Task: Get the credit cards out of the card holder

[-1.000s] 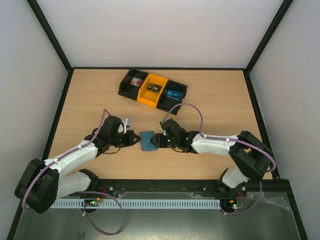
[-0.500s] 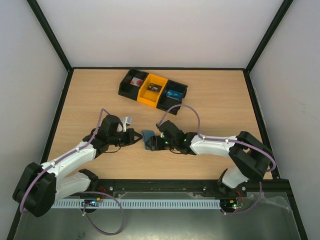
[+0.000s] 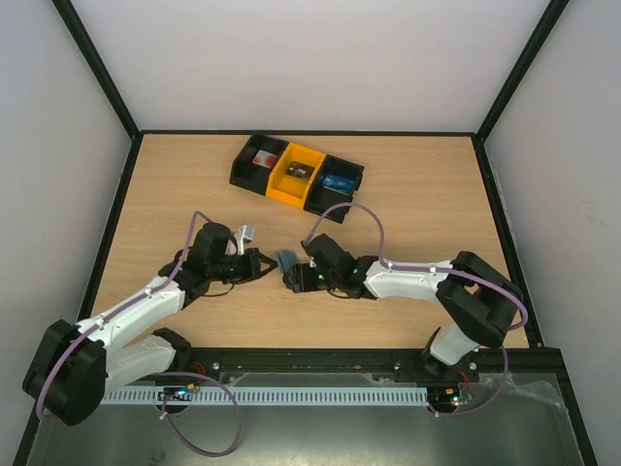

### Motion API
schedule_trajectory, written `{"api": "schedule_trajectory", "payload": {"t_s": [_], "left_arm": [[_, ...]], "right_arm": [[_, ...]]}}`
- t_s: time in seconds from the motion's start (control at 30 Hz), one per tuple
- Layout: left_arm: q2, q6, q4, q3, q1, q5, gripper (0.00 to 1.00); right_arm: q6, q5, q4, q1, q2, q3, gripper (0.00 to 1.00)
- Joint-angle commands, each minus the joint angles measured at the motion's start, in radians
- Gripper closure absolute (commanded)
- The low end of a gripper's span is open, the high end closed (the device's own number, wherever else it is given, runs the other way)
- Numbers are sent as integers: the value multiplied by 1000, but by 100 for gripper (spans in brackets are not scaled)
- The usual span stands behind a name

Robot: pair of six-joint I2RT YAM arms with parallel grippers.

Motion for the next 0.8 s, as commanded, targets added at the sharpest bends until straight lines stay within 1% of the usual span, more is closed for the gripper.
{"api": "schedule_trajectory", "payload": {"t_s": [0.0,0.2,0.4,0.6,0.77], "left_arm": [[-11,0,11,-3,4,20,98],[-8,22,-14,-6,4,12,98],[-13,32,-26,-9,4,4,98],[-11,34,-27,-9,5,6,98],[-13,34,-27,-9,4,7,98]], "right_arm": [[-15,64,-28,5,0,23,39],[-18,88,-39,6,-17,24,45],[-50,134,-87,5,-38,51,45],[-61,138,-91,6,-55,55,43],[-83,128,-94,6,-43,61,47]]}}
